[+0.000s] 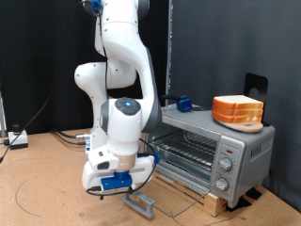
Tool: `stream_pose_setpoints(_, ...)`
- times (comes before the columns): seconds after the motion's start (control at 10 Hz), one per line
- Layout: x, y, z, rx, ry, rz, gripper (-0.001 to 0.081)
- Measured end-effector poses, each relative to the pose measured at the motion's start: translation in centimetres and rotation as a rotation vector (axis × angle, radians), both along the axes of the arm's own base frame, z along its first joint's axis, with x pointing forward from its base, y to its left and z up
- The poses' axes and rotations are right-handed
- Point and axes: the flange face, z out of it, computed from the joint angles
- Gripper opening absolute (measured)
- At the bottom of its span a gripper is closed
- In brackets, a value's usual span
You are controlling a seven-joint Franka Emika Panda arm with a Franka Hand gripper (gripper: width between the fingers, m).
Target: Make a piece of toast with the oven
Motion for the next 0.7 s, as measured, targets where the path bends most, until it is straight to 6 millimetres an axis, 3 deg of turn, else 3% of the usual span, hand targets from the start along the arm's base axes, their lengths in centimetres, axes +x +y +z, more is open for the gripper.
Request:
stream_pose_setpoints(0.4, -0.4, 0.1, 1.3, 0.112, 0.022, 0.046, 0.0807)
stream_pose_setpoints(0.7, -1.3, 0.0, 5.1, 0.346, 0.029, 0.117, 0.0807)
